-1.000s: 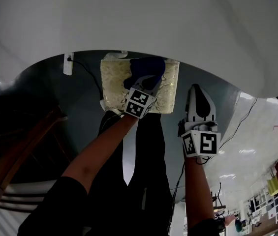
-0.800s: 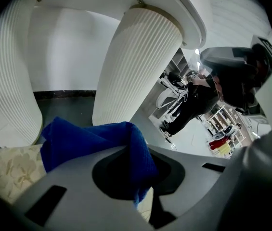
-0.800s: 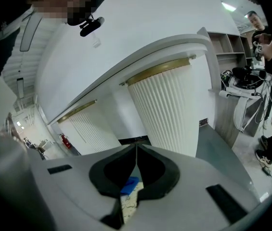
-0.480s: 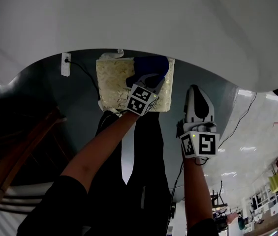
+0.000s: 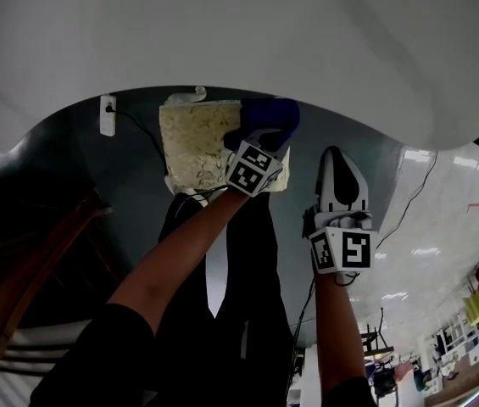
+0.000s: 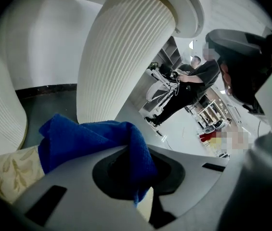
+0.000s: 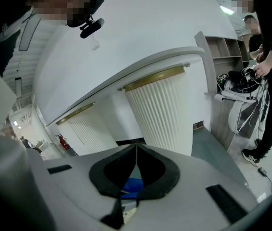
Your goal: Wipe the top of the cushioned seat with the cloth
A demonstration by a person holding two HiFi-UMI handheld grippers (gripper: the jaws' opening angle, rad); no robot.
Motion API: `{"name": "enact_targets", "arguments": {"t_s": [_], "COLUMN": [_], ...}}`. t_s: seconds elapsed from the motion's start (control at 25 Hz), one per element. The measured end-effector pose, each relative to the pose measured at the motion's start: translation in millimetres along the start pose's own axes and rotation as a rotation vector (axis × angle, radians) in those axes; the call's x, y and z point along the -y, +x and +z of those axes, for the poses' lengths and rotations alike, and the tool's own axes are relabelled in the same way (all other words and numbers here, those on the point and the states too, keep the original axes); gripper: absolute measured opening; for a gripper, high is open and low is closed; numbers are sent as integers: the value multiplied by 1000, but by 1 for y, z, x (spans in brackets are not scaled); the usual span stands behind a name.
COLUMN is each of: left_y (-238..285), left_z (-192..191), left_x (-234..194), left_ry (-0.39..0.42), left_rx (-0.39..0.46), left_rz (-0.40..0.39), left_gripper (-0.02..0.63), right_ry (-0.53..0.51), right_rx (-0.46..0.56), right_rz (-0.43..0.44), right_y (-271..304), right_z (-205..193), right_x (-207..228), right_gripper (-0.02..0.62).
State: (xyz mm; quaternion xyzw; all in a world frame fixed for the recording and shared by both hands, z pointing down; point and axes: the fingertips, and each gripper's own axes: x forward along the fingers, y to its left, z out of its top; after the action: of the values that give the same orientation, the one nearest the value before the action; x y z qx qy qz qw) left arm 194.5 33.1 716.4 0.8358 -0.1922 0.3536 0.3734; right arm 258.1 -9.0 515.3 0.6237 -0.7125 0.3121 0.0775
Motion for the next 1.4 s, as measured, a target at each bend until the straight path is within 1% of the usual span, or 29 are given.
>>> {"name": "enact_targets", "arguments": {"t_s": [0.08,0.16,0.24,0.28,0.36,0.4,0.44,0.48,0.64,0.72,0.8,0.96,1.04,1.12,1.28,1.4], "left_y": [4,4,-7,-19,-44,-56,-69,-83,-151,-187,-223,-284,-308,-331,-364,-370], "left_z": [0,2,11,18,34,39,41,43,41,34,22,-12,-29,-41,-64,-87], "left_x": [4,5,5,5,4,4,1,-2,-22,-33,-43,-66,-76,-85,-108,-124], "left_ry": [26,30,27,46,107,119,108,81,-69,-134,-155,-200,-228,-239,-243,-239], "left_rx": [-18,-11,49,91,172,204,234,264,389,422,432,438,431,432,450,430], "left_rz": [-8,-26,-26,-10,25,35,44,54,100,106,126,199,230,260,321,361], "left_gripper": [38,38,38,37,37,37,37,37,37,37,37,38,37,37,37,38], "right_ry": [-4,-17,-29,-34,-45,-51,-56,-60,-71,-71,-89,-213,-226,-231,-257,-273], "right_rx": [8,9,1,0,8,13,18,21,22,14,-3,-39,-52,-60,-88,-75], "right_rz": [0,2,3,5,12,15,19,23,63,94,132,204,234,267,284,321], "right_y": [-2,-2,-3,-4,-5,-5,-5,-6,-7,-7,-9,-13,-13,-11,1,8], "right_z": [5,6,5,6,10,12,13,13,14,13,9,4,5,7,6,-3], "right_x": [-1,-4,-11,-15,-23,-28,-33,-40,-76,-98,-124,-174,-198,-223,-263,-289], "right_gripper": [38,38,38,38,38,38,38,38,38,38,38,38,38,38,38,38]}}
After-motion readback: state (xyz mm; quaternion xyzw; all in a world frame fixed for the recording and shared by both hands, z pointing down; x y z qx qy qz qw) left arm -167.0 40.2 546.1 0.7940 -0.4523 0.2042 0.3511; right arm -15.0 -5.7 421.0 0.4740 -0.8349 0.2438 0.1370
